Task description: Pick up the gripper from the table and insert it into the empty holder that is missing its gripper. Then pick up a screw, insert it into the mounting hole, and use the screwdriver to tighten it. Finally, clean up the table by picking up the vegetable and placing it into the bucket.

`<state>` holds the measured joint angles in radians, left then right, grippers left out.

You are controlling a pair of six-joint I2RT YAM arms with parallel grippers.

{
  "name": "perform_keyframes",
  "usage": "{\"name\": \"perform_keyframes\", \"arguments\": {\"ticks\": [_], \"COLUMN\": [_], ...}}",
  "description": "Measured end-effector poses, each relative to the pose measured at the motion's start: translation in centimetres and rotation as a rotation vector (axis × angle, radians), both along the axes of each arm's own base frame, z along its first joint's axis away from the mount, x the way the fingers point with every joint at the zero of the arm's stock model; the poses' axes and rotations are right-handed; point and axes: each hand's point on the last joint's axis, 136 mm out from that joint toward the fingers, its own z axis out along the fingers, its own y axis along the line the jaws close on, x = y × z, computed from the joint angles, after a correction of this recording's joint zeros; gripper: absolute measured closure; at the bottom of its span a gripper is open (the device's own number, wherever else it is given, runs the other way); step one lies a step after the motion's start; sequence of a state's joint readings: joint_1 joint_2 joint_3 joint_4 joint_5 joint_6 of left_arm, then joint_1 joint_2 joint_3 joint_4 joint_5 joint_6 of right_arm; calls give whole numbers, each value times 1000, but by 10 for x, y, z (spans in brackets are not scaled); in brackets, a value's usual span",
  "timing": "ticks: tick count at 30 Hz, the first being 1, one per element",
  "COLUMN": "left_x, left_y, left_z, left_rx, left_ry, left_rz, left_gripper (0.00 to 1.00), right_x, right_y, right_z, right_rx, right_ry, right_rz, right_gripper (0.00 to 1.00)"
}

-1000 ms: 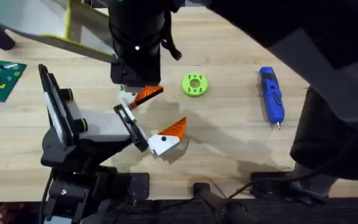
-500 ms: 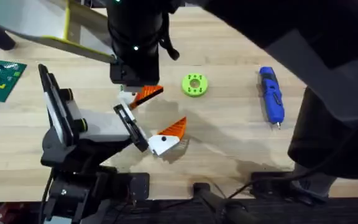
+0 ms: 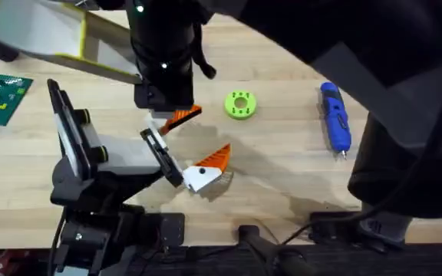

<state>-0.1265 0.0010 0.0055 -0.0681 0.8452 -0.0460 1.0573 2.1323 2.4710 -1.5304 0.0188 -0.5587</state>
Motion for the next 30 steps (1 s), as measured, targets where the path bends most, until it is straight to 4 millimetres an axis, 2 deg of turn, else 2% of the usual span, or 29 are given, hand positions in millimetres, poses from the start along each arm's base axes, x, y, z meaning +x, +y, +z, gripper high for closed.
{"name": "perform_keyframes", "arguments": {"ticks": [18,30], "left_x": [0,0], "left_y": [0,0], "left_z": [0,0], "left_rx": [0,0], "left_ry": [0,0], "left_rz": [0,0], "left_gripper": [14,14], "right_x": [-2,-1], "right_y": [0,3], "right_z": [-1,-12], "right_rx": [-2,-24], "right_ry": [11,29], "right_rz": [3,4], "right_gripper": [991,991]}}
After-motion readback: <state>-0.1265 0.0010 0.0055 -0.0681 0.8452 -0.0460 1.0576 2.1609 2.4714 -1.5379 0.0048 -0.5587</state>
